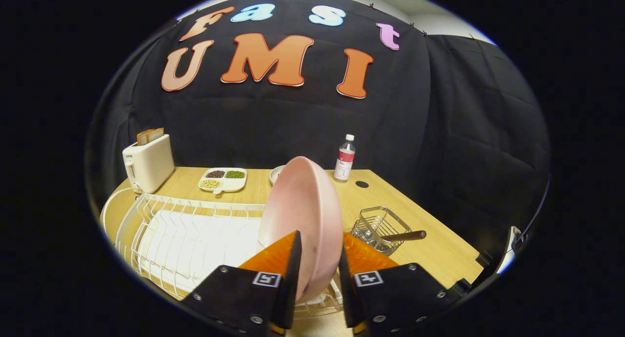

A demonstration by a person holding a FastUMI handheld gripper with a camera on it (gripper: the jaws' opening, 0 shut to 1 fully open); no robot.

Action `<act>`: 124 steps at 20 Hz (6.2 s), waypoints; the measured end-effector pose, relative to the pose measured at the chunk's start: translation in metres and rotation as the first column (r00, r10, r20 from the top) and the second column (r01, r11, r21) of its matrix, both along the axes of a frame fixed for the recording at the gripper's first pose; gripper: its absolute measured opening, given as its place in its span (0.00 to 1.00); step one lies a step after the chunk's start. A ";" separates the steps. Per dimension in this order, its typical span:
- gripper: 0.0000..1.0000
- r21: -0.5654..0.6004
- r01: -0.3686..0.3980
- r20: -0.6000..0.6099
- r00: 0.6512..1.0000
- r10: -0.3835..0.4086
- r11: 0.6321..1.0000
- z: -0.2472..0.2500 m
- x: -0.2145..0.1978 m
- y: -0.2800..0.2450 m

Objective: Take the plate from the dish rack, then take the spoon from the basket and place it into the plate.

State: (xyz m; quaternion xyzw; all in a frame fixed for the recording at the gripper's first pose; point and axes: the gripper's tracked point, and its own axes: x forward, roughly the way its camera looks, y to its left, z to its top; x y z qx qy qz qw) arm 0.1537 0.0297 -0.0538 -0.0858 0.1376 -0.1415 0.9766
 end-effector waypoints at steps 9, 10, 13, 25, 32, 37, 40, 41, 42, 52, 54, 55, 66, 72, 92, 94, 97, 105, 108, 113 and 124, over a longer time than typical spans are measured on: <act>0.14 -0.017 0.045 0.052 0.998 -0.044 0.999 0.035 0.005 0.010; 0.13 -0.029 0.051 0.056 0.997 -0.050 0.998 0.038 0.005 0.009; 0.14 -0.045 0.055 0.058 0.997 -0.053 0.997 0.041 0.001 0.006; 0.13 0.070 -0.046 0.137 0.990 0.037 0.996 0.074 -0.049 0.012; 0.13 0.207 -0.181 0.117 0.980 0.159 0.961 0.047 -0.122 0.024; 0.13 0.362 -0.217 0.059 0.976 0.210 0.907 -0.001 -0.159 0.025; 0.13 0.482 -0.205 0.029 0.976 0.218 0.852 -0.034 -0.173 0.025; 0.13 0.515 -0.196 0.018 0.976 0.219 0.835 -0.045 -0.178 0.026; 0.13 0.548 -0.186 0.006 0.976 0.218 0.815 -0.058 -0.182 0.026; 0.13 0.749 -0.109 -0.081 0.964 0.254 0.653 -0.126 -0.188 0.045; 0.14 0.784 -0.090 -0.098 0.959 0.267 0.614 -0.133 -0.187 0.053; 0.15 0.794 -0.084 -0.106 0.956 0.274 0.602 -0.138 -0.187 0.056; 0.30 0.759 -0.032 -0.155 0.961 0.229 0.650 -0.155 -0.180 0.038; 0.50 0.680 -0.042 -0.125 0.977 0.171 0.732 -0.142 -0.172 0.013; 0.99 0.059 -0.079 0.263 0.963 0.061 0.995 -0.006 -0.024 -0.120; 0.99 0.054 -0.075 0.288 0.956 0.057 0.996 0.001 -0.001 -0.129; 0.89 0.048 -0.074 0.298 0.953 0.057 0.996 0.003 0.026 -0.136; 0.14 0.112 -0.108 0.270 0.960 0.074 0.988 -0.003 0.045 -0.133; 0.09 0.087 -0.112 0.283 0.956 0.083 0.990 0.008 0.044 -0.129; 0.08 0.052 -0.107 0.342 0.936 0.082 0.993 0.052 0.029 -0.128; 0.08 0.016 -0.226 0.420 0.886 0.199 0.974 0.102 -0.079 -0.065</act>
